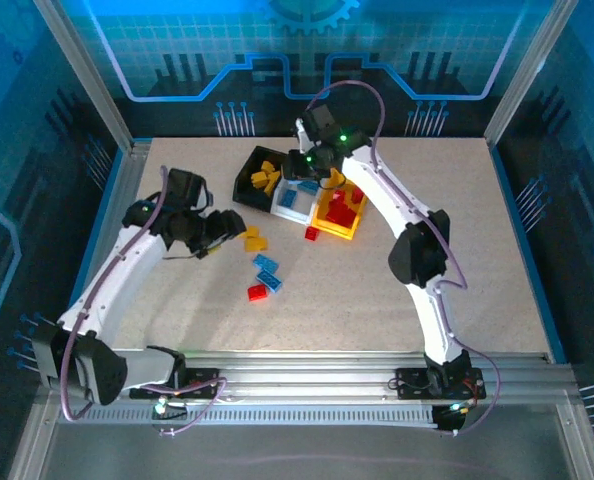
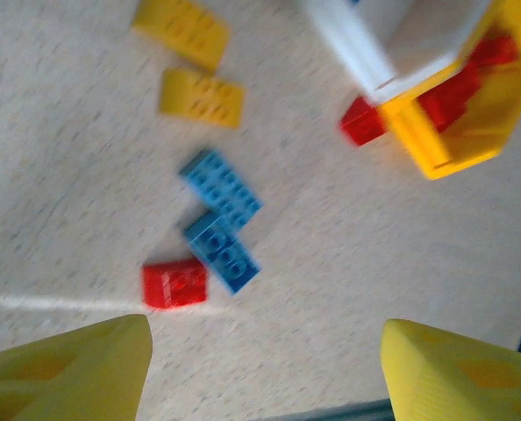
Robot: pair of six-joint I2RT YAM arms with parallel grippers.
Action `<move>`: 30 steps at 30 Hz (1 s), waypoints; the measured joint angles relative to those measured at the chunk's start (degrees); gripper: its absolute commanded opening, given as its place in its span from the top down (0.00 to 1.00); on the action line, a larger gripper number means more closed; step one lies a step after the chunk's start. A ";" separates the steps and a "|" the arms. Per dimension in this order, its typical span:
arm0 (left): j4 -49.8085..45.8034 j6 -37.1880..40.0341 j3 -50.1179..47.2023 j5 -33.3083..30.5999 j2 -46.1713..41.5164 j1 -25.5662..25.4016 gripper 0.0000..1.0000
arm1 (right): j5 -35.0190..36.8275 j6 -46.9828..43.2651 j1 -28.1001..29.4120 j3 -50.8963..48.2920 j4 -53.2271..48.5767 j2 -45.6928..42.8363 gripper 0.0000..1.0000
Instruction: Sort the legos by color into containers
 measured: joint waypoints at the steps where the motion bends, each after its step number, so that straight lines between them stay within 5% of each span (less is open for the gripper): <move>1: -0.55 0.00 -1.51 -0.09 -0.90 0.00 0.26 | -0.04 -0.02 -0.42 2.36 -0.55 1.84 0.69; 17: 2.23 -1.62 -9.53 1.81 -3.04 0.63 0.20 | -1.53 0.92 -4.11 6.49 -0.61 9.66 0.67; 30: 3.02 0.07 -9.64 2.51 1.07 -0.44 0.13 | -2.58 3.67 -4.28 8.00 2.19 16.74 0.49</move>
